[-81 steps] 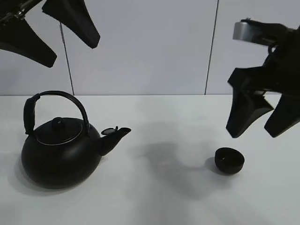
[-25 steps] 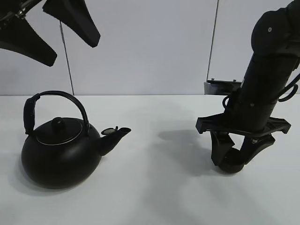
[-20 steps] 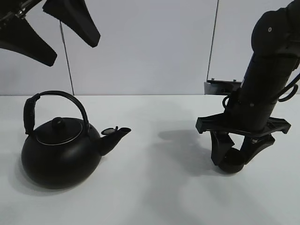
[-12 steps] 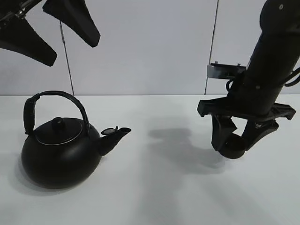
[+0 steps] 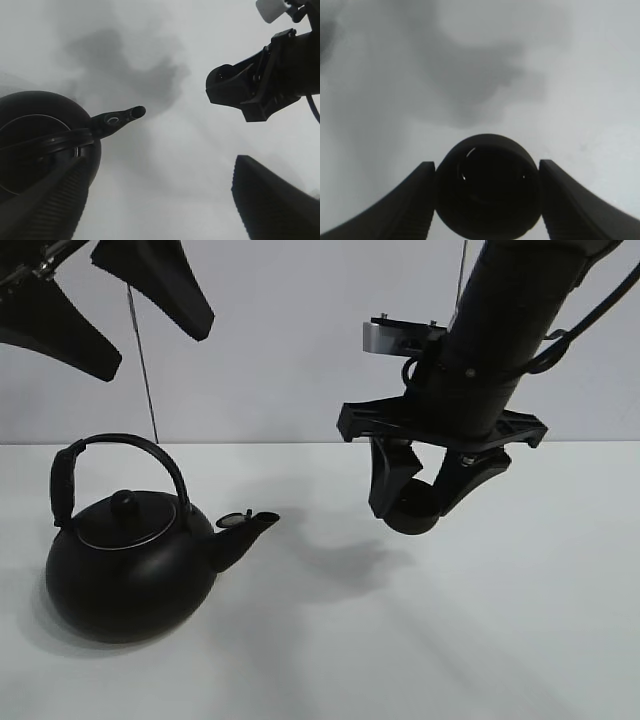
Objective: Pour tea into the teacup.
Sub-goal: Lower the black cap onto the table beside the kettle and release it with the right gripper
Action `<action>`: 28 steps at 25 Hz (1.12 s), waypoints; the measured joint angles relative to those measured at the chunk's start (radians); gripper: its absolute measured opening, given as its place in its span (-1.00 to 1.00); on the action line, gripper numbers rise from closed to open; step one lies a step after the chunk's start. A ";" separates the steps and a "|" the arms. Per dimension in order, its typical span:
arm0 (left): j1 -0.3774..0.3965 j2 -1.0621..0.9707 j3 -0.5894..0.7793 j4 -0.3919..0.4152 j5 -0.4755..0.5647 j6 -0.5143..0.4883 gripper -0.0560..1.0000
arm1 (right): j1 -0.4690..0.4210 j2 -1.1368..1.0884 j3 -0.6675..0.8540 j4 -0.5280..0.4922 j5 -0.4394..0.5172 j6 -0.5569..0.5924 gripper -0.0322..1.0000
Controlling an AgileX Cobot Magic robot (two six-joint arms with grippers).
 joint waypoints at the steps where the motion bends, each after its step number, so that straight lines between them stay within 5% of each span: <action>1: 0.000 0.000 0.000 0.000 0.000 0.000 0.19 | 0.013 0.000 -0.002 0.000 -0.010 0.011 -0.16; 10: 0.000 0.000 0.000 0.000 -0.001 0.000 0.19 | 0.093 0.107 -0.004 0.015 -0.078 0.053 -0.16; 28: 0.000 0.000 0.000 0.000 -0.001 0.000 0.19 | 0.098 0.276 -0.138 0.026 -0.083 0.056 -0.16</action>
